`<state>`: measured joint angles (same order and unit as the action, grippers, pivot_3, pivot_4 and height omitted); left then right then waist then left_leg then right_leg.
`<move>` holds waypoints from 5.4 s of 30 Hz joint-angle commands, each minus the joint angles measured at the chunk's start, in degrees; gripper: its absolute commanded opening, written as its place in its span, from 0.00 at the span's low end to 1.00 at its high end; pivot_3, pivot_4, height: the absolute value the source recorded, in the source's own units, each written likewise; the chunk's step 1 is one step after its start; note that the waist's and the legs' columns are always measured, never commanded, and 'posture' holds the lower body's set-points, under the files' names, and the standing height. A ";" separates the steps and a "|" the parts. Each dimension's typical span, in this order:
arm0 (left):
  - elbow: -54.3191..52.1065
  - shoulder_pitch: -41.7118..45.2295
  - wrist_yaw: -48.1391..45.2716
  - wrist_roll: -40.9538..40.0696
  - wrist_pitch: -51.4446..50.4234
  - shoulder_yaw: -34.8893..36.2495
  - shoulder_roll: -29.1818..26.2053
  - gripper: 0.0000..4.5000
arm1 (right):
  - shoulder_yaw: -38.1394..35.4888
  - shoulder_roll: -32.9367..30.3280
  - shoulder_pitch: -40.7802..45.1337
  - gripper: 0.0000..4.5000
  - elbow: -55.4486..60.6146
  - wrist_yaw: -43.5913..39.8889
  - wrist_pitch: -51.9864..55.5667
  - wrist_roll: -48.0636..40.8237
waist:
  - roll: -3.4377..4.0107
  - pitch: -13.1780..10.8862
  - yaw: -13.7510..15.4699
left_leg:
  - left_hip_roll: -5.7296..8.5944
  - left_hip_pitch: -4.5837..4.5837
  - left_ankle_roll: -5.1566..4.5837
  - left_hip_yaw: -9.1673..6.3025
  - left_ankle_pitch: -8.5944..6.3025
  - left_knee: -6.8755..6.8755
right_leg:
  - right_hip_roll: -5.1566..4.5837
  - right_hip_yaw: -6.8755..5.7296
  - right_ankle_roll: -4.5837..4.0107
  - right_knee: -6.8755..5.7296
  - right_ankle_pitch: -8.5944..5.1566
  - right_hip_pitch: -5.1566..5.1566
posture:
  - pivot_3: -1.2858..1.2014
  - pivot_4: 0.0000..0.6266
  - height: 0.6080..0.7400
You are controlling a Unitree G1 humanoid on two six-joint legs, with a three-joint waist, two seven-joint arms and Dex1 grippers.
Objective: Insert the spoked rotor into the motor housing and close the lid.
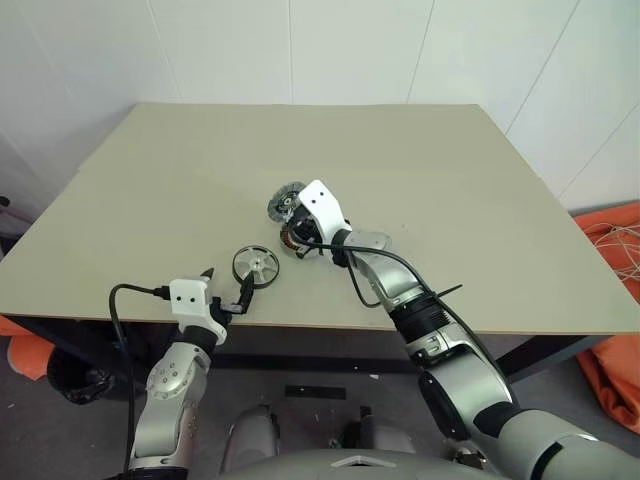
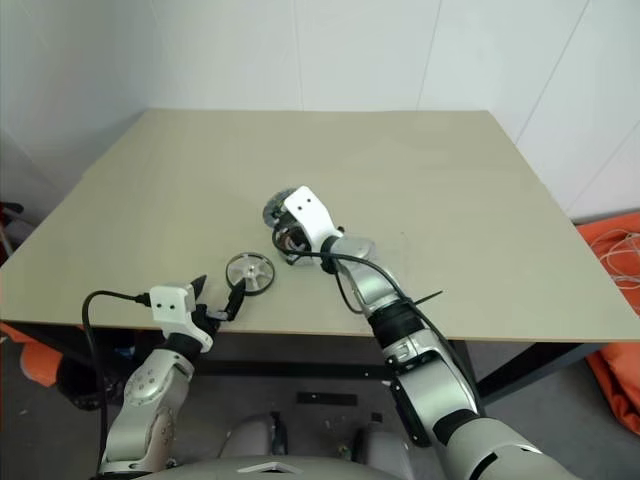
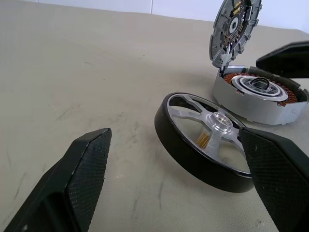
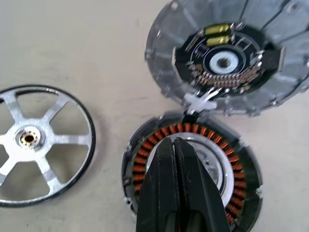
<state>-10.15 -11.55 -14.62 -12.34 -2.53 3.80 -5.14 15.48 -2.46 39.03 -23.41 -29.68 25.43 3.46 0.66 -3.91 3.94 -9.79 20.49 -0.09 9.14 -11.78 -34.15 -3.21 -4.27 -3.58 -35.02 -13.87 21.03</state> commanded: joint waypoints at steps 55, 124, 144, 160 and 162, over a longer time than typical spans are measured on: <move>-16.32 -5.95 0.44 -33.03 -20.74 7.91 -0.03 1.00 | -8.40 -6.50 -8.13 0.01 18.40 1.84 6.46 -7.65 | -0.01 -0.01 0.04 | -0.01 -0.35 0.00 0.15 0.00 0.02 | 0.01 0.09 0.33 -0.05 -0.20 -0.19 | 0.52 0.00 1.00; -5.47 8.86 13.05 -69.29 -40.65 15.53 4.33 0.08 | -10.36 -9.42 -14.96 0.00 33.92 1.23 14.18 -18.99 | -0.05 -0.01 0.64 | 0.01 -0.39 0.22 0.19 0.13 0.04 | 0.02 0.15 0.50 0.12 -0.24 -0.32 | 0.52 0.00 1.00; 11.03 23.65 10.82 -64.60 -40.97 10.64 4.93 0.08 | -10.62 -9.87 -15.34 0.00 34.78 2.56 14.20 -19.52 | -0.05 0.00 1.57 | 0.04 -0.39 0.25 0.18 0.15 0.05 | 0.02 0.17 0.61 0.15 -0.19 -0.33 | 0.52 0.00 1.00; 16.98 27.63 5.87 -56.97 -39.96 11.60 7.22 0.08 | -10.05 -9.80 -15.17 0.00 34.68 2.75 13.90 -19.61 | -0.05 -0.01 1.61 | 0.03 -0.36 0.24 0.18 0.15 0.05 | 0.02 0.17 0.59 0.15 -0.19 -0.32 | 0.52 0.00 1.00; 17.50 27.99 5.59 -56.31 -39.93 11.77 7.50 0.08 | -10.02 -9.79 -15.17 0.00 34.66 2.74 13.86 -19.62 | -0.05 -0.01 1.61 | 0.03 -0.37 0.24 0.18 0.15 0.05 | 0.02 0.17 0.58 0.15 -0.19 -0.32 | 0.52 0.00 1.00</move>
<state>8.28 14.90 -7.66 -68.82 -42.85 15.59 2.08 5.78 -12.30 23.27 8.07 -27.16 39.78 -15.38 0.61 -3.92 5.55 -9.75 20.12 0.15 9.32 -11.63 -34.10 -3.19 -4.10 -3.00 -34.87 -14.05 20.71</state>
